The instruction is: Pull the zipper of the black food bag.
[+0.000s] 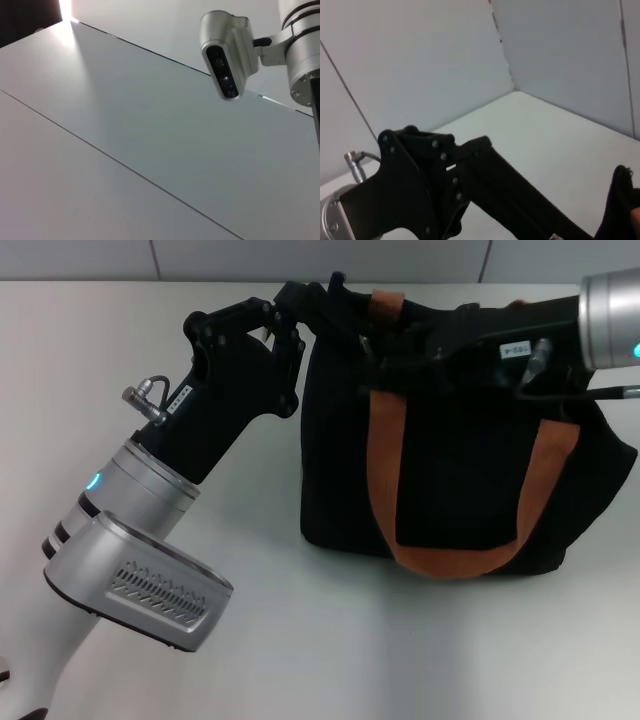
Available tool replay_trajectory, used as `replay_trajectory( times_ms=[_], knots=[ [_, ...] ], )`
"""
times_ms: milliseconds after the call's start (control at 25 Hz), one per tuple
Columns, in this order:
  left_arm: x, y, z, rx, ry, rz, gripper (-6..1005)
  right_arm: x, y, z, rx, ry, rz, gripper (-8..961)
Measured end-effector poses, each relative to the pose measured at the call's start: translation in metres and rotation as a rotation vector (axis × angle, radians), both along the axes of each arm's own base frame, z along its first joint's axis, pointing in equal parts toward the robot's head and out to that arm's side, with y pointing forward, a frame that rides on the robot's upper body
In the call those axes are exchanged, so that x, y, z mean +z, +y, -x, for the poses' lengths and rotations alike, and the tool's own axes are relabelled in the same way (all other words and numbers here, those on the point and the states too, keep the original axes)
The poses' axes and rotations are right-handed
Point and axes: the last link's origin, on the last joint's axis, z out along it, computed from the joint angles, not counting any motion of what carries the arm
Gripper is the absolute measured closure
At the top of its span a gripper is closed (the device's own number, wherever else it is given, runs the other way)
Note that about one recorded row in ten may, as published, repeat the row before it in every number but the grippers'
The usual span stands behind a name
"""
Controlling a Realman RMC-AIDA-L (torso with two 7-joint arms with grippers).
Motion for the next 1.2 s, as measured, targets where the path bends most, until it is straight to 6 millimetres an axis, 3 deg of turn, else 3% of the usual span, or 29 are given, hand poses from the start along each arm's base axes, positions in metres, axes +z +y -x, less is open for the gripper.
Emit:
replay_trajectory(
  times_ms=[480,680,1200],
  knots=[
    [0.0,0.0,0.0,0.001,0.0,0.001,980,-0.006,-0.001,0.006,0.033,-0.026,0.014,633],
    [0.0,0.0,0.001,0.003,0.001,0.003,979,-0.002,-0.003,0.005,0.041,-0.028,0.003,790],
    [0.0,0.0,0.004,0.019,0.002,0.003,979,0.005,-0.012,-0.001,0.076,-0.03,0.008,846]
  ],
)
